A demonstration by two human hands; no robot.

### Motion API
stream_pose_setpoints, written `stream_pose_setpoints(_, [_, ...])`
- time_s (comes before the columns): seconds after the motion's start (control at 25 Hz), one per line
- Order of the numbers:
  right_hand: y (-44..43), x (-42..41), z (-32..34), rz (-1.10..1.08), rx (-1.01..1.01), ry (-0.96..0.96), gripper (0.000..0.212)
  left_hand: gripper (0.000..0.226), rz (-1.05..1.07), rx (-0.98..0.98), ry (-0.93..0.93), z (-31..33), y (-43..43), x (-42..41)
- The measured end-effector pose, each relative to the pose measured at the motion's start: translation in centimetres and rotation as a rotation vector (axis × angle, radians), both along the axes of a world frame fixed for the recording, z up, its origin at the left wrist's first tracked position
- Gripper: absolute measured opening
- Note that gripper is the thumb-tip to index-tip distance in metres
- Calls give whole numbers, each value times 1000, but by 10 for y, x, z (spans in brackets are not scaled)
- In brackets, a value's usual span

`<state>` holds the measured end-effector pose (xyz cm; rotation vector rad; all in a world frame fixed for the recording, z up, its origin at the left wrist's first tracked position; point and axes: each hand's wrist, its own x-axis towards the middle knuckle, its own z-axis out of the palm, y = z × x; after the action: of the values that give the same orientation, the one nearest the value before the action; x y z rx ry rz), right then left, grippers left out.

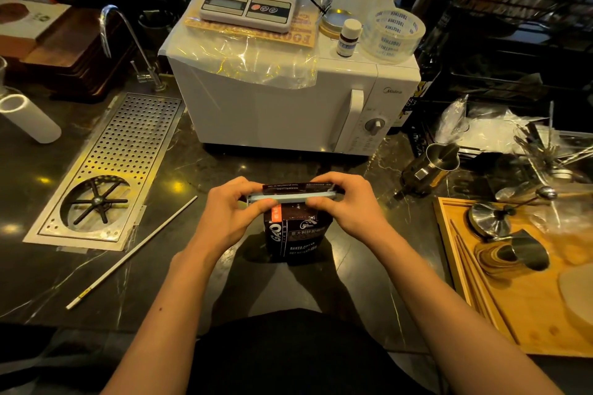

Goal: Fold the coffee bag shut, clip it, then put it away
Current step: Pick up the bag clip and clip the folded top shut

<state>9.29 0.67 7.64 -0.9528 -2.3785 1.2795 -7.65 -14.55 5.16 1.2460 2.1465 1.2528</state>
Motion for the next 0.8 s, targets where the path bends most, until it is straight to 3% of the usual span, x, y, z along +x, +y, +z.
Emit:
stream_pose_setpoints(0.2, [-4, 7, -8, -83, -176, 142, 25, 23, 20, 9, -61, -7, -4, 2])
stream_pose_setpoints(0.64, [-13, 21, -23, -194, -405, 375, 28, 18, 290, 155, -586, -17, -2, 31])
stream_pose_setpoints(0.8, [-13, 24, -22, -164, -392, 361, 29, 17, 244, 116, -583, -14, -5, 27])
